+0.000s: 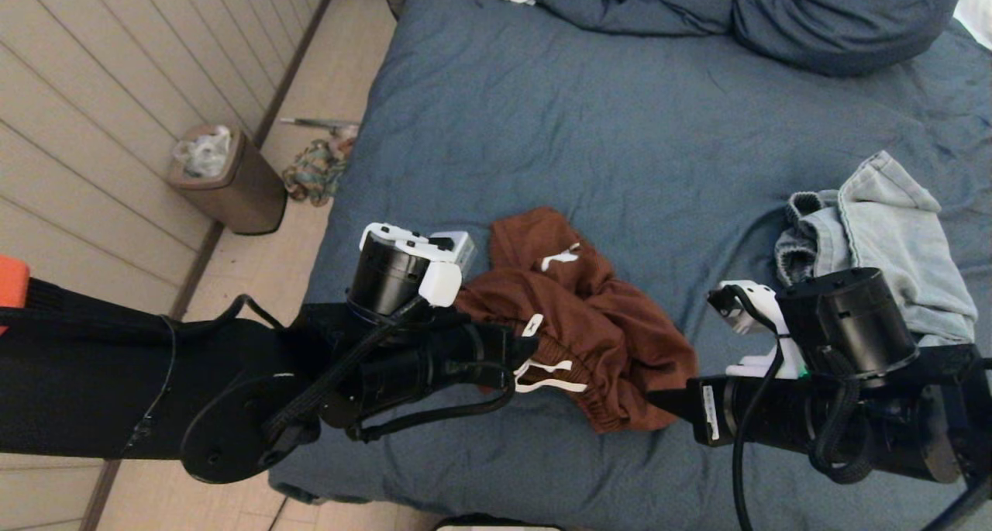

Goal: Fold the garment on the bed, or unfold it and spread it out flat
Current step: Unford the brown shorts

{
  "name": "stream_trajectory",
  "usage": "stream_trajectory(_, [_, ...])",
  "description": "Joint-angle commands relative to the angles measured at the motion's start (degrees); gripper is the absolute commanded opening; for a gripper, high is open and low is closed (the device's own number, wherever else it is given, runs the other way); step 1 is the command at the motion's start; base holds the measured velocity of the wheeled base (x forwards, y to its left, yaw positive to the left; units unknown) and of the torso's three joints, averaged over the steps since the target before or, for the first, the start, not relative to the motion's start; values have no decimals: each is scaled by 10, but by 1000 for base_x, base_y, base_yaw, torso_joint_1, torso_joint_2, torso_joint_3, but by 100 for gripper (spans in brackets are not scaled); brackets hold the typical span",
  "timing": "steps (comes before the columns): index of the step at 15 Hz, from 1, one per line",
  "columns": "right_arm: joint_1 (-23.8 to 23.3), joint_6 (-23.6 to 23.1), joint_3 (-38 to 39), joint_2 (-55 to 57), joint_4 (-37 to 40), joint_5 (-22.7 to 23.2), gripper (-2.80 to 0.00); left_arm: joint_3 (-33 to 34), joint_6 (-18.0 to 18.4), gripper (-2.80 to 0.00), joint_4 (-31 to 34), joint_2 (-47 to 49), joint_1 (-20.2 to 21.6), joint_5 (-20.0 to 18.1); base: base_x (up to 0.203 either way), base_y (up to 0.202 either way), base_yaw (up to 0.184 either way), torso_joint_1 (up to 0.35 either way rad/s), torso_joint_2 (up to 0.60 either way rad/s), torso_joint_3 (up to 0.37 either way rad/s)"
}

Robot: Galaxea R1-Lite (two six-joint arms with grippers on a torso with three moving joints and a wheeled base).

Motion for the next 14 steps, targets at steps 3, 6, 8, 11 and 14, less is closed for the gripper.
stream_trajectory(3, [-1, 1, 15, -3, -2, -1, -280, -7, 3, 0, -19, 38, 10, 1, 0, 0, 0, 0, 0, 0])
stream_trajectory(6, [-8, 0, 18, -10, -2, 1, -280, -11, 7, 0, -26, 52, 11, 1, 0, 0, 0, 0, 0, 0])
stream_trajectory(8, [-9, 0, 19, -14, -2, 1, -280, -19, 7, 0, -26, 65, 18, 1, 0, 0, 0, 0, 0, 0])
stream_trajectory(11, [-9, 1, 19, -12, -2, 2, -280, -27, 8, -280, -25, 72, 26, 1, 0, 0, 0, 0, 0, 0])
stream_trajectory(14, [-9, 1, 20, -12, -2, 2, -280, -29, 8, -280, -25, 73, 26, 1, 0, 0, 0, 0, 0, 0])
